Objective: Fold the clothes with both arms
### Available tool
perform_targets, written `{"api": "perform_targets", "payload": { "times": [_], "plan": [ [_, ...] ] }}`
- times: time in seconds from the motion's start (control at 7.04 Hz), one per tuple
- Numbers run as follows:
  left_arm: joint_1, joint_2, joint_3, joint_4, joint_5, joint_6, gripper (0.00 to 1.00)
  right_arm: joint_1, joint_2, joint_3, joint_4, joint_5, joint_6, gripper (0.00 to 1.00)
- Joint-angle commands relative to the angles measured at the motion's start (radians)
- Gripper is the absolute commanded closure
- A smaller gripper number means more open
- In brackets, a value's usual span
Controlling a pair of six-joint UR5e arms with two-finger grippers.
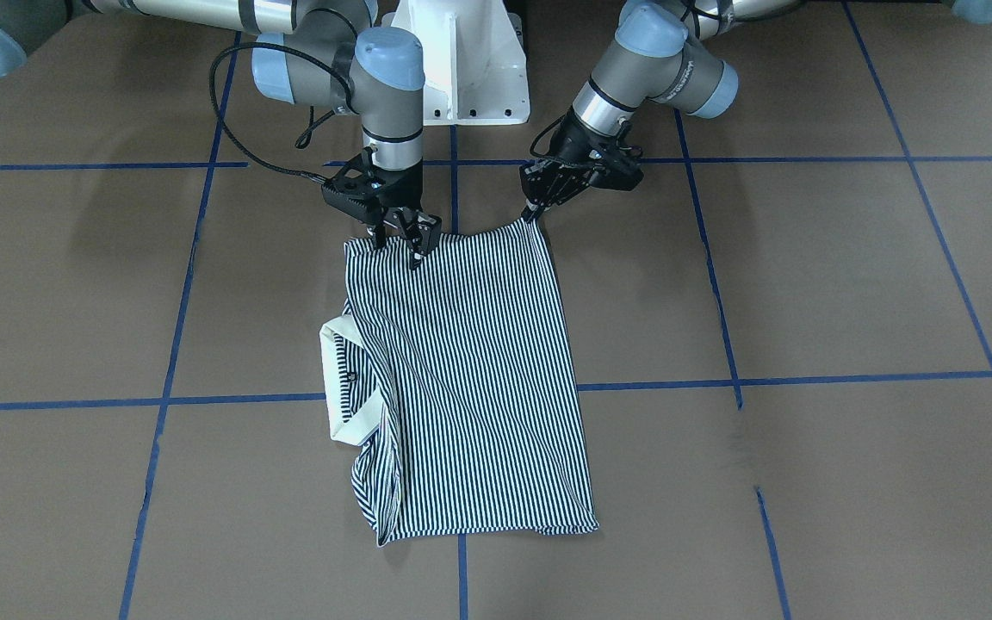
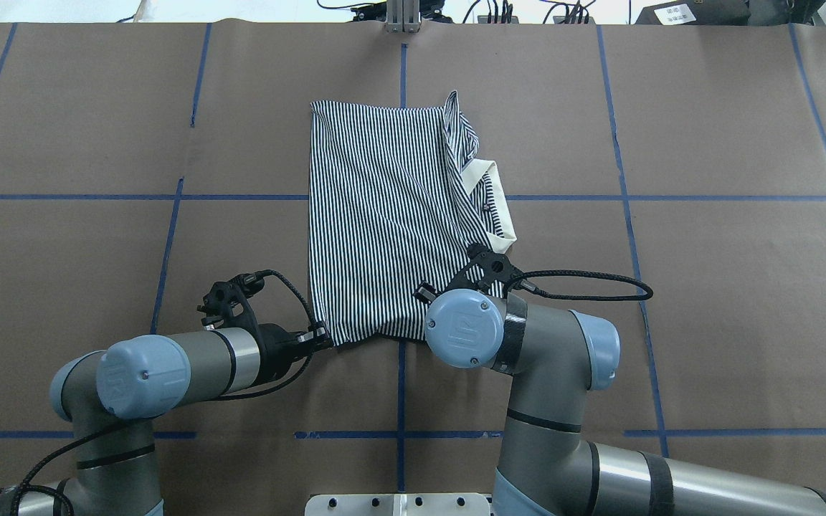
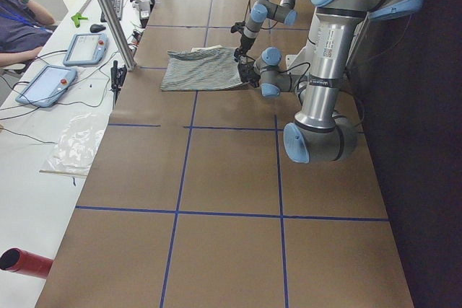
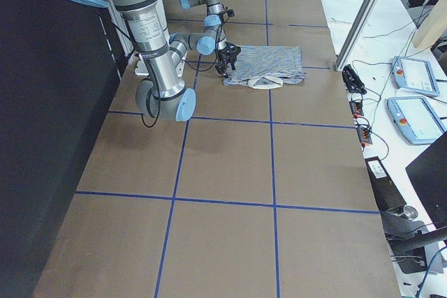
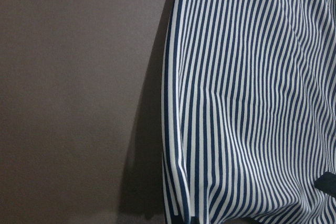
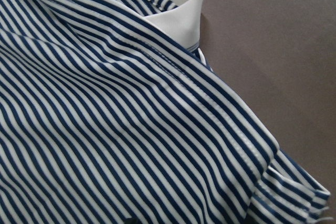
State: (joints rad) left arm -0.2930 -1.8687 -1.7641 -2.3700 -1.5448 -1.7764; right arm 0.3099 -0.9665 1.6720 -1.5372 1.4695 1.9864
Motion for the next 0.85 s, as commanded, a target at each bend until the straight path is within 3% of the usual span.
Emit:
{"api": "perform_targets", "payload": {
  "times": [0.0,0.14,0.71],
  "plan": [
    [0.0,0.0,0.0,0.0,0.0,0.0,1.0,0.0,0.009,0.0,0.0,0.0,0.006,0.87],
    [0.0,0.0,0.0,0.0,0.0,0.0,1.0,0.0,0.011,0.0,0.0,0.0,0.005,1.0],
    [0.002,-0.001,-0.002,0.0,0.0,0.0,1.0,0.0,0.011,0.003,0.002,-0.002,0.014,1.0]
  ]
}}
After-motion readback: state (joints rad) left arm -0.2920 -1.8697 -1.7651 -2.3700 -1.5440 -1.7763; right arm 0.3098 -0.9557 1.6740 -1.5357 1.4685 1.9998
